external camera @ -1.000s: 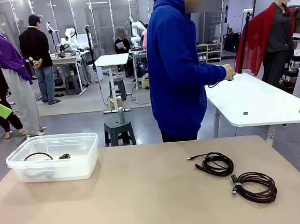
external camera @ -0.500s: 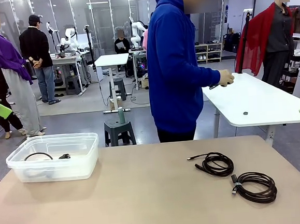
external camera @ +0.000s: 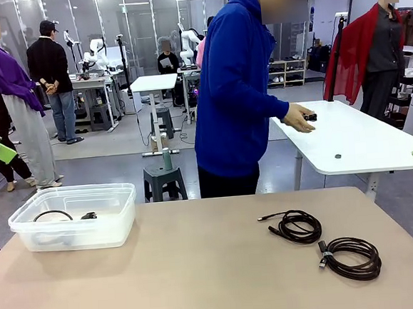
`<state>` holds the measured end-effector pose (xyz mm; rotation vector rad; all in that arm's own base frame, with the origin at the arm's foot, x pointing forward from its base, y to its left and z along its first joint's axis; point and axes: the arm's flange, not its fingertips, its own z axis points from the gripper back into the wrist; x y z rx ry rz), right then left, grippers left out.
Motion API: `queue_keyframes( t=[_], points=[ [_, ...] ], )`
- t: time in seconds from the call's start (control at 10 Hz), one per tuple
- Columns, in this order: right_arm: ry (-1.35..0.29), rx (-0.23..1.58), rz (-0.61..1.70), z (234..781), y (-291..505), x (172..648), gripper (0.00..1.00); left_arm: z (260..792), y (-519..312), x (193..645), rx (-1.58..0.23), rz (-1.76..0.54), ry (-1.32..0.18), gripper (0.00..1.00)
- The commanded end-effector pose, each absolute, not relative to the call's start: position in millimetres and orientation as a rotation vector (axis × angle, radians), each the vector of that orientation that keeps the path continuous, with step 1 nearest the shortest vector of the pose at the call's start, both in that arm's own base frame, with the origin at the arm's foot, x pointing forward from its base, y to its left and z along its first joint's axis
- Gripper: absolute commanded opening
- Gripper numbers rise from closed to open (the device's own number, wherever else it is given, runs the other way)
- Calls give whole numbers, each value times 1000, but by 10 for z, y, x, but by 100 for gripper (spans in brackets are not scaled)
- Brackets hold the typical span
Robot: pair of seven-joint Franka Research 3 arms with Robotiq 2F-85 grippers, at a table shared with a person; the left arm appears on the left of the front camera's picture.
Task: Organize and store the cables.
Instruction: Place the Power Cable into the Organizing box.
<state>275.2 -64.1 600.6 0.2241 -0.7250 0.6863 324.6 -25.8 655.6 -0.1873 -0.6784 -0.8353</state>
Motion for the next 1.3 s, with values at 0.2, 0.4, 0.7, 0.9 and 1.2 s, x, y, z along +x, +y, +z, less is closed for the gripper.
queue_keyframes(
  t=[0.2, 0.4, 0.7, 0.9, 1.2],
  points=[
    [-725, 220, 693, 5990, -641, 2744, 100, 6552, -249, 3243, -174, -844, -665, 100],
    [-725, 220, 693, 5990, -641, 2744, 100, 6552, -249, 3243, -174, -844, -665, 100],
    [-725, 220, 693, 5990, -641, 2744, 100, 6552, -249, 3243, -174, -844, -665, 100],
    [-725, 220, 693, 5990, -641, 2744, 100, 6552, -249, 3243, -174, -844, -665, 100],
    [-725, 220, 693, 5990, -641, 2744, 100, 6552, -249, 3243, -174, -844, -665, 100]
  ],
)
